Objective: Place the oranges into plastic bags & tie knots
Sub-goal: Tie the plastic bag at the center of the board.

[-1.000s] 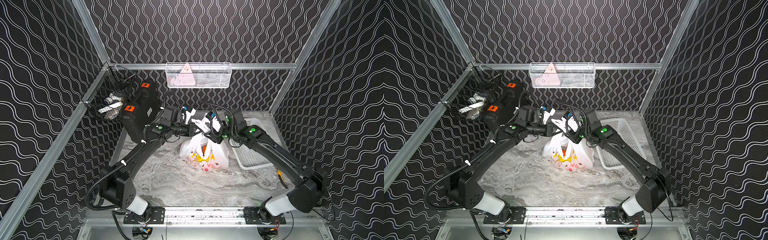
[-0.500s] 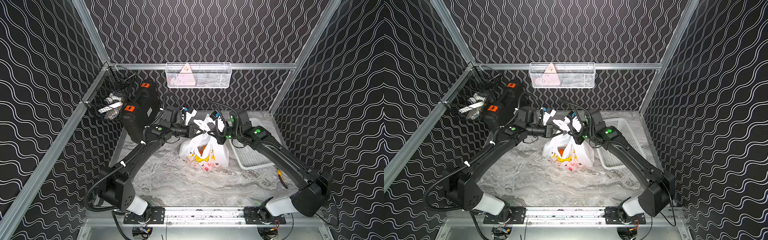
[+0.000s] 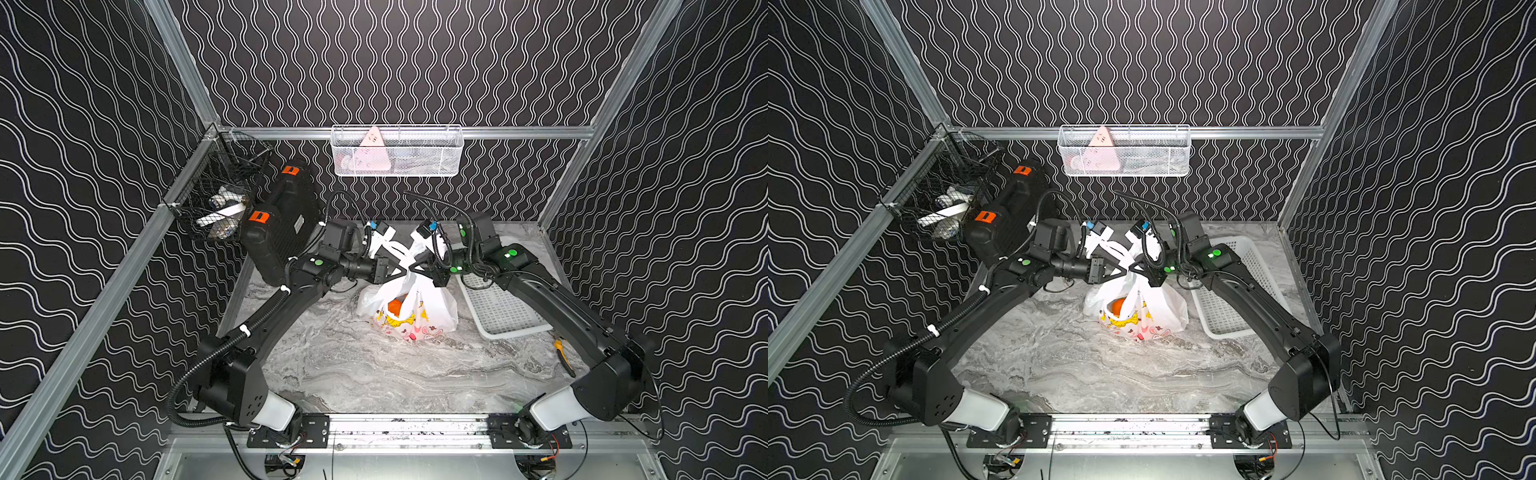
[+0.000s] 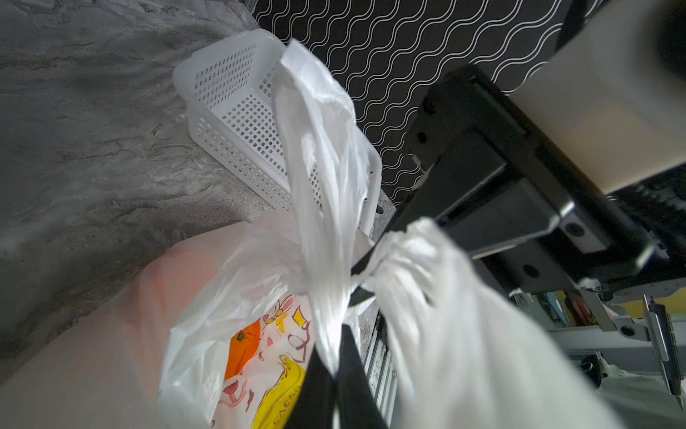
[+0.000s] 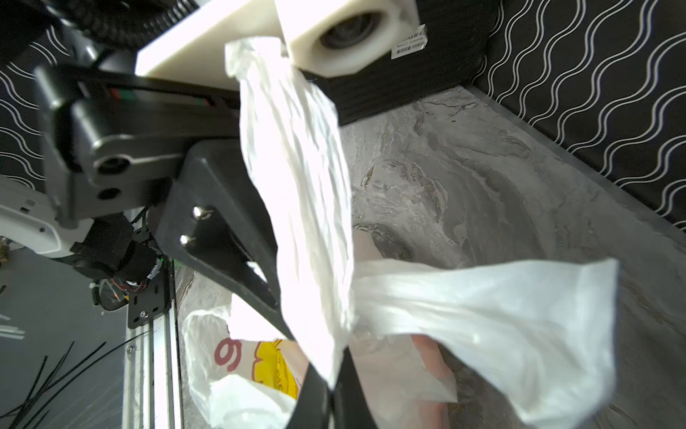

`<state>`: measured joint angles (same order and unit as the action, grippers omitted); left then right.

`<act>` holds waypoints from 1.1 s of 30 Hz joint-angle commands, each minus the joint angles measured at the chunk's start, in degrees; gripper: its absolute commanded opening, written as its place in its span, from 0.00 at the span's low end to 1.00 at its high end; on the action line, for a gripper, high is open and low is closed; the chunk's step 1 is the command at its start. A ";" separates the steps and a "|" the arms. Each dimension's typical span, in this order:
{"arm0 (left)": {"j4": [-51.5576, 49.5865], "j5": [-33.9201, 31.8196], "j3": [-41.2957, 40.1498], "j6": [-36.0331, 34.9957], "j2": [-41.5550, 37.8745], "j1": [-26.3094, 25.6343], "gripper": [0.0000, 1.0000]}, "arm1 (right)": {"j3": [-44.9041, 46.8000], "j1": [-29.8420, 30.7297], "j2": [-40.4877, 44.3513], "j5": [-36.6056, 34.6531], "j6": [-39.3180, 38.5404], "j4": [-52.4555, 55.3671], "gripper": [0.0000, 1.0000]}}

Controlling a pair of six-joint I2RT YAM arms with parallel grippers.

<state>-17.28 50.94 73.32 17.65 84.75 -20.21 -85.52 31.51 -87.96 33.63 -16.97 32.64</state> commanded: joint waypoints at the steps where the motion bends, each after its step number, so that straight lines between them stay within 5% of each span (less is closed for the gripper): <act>1: 7.29 2.80 -1.11 2.83 -0.88 0.15 0.07 | -0.36 0.05 -0.28 3.06 0.25 1.77 0.00; 13: 11.40 5.18 -2.30 4.94 -0.64 0.52 0.35 | -0.51 -0.22 -0.53 3.10 1.05 3.13 0.00; 19: 12.73 5.34 -2.50 5.90 -0.61 0.57 0.39 | -1.67 -0.22 -1.51 4.16 1.37 3.05 0.00; 24: 14.59 4.52 -2.61 7.54 -0.39 0.59 0.35 | -1.16 -0.22 -1.51 4.80 1.15 2.86 0.00; 33: 15.97 2.51 -3.15 9.39 0.07 0.62 0.00 | -0.36 -0.20 -0.90 4.07 1.44 2.53 0.00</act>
<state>-4.45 54.61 70.61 25.76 84.86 -19.81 -86.17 31.29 -89.36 37.10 -15.44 35.94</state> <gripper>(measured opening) 0.049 0.051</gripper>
